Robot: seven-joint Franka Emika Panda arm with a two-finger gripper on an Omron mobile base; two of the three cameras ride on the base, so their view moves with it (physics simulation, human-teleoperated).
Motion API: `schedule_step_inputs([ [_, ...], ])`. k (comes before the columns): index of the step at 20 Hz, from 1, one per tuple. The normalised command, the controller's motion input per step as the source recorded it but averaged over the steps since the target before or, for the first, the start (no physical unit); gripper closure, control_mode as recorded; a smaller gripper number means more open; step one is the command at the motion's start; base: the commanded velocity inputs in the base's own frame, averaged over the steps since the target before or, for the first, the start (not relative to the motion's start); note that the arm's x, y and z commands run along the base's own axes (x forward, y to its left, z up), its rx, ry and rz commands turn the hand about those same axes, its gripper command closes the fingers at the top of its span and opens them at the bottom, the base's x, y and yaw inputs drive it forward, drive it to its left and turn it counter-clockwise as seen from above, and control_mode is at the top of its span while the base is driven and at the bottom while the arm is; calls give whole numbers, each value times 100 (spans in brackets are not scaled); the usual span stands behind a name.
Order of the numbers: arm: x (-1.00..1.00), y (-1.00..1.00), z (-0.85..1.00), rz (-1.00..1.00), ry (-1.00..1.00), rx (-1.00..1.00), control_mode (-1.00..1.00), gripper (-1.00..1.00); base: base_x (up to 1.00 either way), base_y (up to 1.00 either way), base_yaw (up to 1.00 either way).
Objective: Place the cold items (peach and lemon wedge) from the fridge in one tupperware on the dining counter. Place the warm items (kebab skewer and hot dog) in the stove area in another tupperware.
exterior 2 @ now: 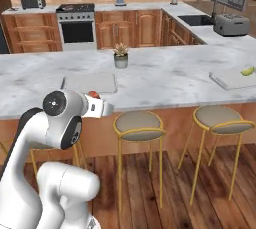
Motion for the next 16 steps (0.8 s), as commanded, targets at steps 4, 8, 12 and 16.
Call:
schedule_step_inputs([
  [4,0,0,0,0,0,0,100,100,12,-100,0],
  [8,0,0,0,0,0,0,100,100,19,-100,0],
  [12,0,0,0,0,0,0,100,100,32,-99,0],
  [16,0,0,0,0,0,0,100,100,40,-97,0],
])
